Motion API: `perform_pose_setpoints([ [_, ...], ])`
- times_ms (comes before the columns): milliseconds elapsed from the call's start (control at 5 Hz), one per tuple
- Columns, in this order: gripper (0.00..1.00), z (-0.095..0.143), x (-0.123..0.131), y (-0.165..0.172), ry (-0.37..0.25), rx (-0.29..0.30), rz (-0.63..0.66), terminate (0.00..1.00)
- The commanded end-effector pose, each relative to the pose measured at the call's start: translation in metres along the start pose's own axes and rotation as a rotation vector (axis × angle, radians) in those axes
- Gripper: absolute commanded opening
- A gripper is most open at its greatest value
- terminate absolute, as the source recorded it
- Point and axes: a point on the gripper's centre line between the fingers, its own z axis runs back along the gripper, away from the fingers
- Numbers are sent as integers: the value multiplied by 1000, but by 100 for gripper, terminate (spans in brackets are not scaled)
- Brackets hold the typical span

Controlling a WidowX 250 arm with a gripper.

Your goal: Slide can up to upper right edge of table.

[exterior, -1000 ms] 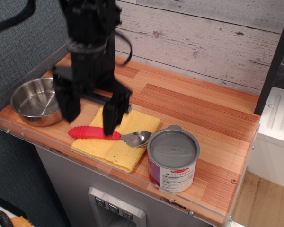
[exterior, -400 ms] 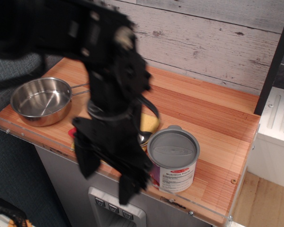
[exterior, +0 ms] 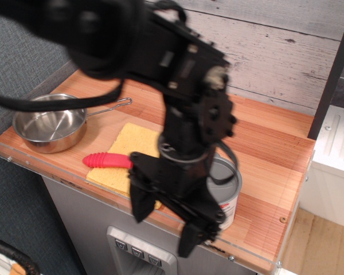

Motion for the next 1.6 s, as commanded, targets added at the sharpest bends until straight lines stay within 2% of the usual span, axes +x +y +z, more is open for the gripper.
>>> perform_pose_setpoints([
  [0,100,5,26,4,-50,11,68,0],
  [200,100,5,43,6,-69,-13,106,0],
  [400,100,6,57,7,-89,-5,158,0],
  [800,100,8,93,5,-99,-37,171,0],
  [1200,100,8,138,16,-114,-46,204,0],
  [1400,100,8,160,20,-151,-50,205,0],
])
